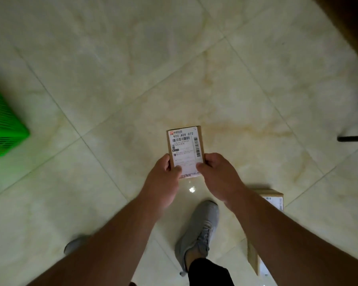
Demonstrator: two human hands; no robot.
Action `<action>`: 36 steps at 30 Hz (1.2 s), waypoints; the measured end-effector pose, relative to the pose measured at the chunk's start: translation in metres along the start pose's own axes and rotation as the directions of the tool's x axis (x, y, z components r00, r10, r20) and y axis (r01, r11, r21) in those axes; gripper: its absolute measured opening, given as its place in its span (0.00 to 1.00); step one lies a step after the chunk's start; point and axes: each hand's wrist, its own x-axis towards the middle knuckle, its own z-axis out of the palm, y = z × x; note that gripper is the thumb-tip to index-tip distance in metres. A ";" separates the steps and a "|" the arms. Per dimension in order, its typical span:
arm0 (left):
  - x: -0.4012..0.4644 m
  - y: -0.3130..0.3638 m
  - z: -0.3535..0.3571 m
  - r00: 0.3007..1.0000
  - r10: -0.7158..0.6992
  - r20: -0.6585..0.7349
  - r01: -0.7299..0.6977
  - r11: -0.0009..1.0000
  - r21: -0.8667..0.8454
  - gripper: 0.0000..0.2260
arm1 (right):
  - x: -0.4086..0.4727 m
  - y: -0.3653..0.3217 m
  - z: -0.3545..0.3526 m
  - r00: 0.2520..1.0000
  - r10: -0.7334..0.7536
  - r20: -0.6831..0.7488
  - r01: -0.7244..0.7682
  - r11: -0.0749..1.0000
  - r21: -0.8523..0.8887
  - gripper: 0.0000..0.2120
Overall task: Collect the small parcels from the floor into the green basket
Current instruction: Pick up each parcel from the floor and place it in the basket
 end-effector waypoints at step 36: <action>-0.196 -0.119 -0.535 0.868 -0.137 -0.478 -0.133 0.862 -0.489 0.17 | -0.131 -0.426 0.433 0.912 -0.180 0.370 0.304 0.900 -0.313 0.17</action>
